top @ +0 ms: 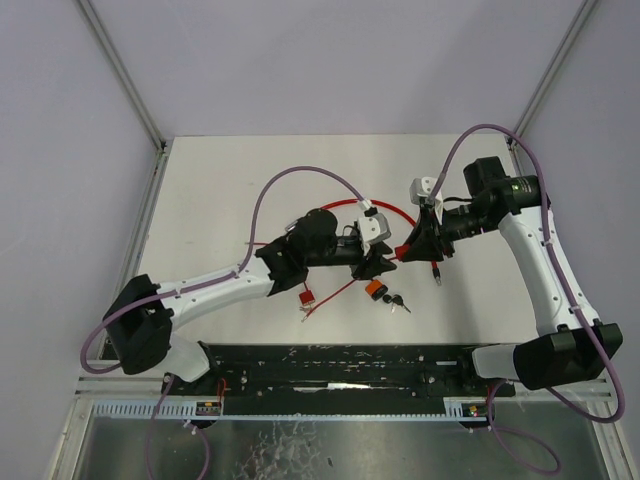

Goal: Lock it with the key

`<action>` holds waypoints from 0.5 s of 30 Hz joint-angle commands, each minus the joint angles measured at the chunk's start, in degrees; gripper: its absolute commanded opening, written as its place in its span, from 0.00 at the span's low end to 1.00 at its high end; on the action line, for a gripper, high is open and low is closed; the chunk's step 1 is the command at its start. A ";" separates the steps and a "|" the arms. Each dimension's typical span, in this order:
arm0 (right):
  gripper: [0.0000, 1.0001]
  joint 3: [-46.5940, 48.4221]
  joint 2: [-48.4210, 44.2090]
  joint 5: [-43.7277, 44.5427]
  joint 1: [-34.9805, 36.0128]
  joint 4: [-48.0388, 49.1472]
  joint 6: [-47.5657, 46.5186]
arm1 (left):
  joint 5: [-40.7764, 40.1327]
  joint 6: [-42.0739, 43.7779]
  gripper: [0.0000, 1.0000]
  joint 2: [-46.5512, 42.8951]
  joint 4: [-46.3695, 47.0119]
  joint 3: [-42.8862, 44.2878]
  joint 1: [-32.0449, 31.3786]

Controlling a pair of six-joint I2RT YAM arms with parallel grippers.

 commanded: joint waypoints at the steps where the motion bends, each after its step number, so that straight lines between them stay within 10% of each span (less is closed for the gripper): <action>1: 0.00 2.53 0.65 -2.93 -0.05 -2.19 -1.56 | 0.22 -1.81 0.36 1.58 -0.15 3.80 -0.61; 10: 0.02 2.07 1.20 -3.45 -0.06 -2.54 -2.22 | 4.95 -3.36 0.01 3.10 0.33 4.95 -0.66; 15: 0.30 2.93 1.38 -3.77 -0.05 -1.66 -0.22 | 4.20 -5.30 0.00 2.02 3.26 3.86 -0.53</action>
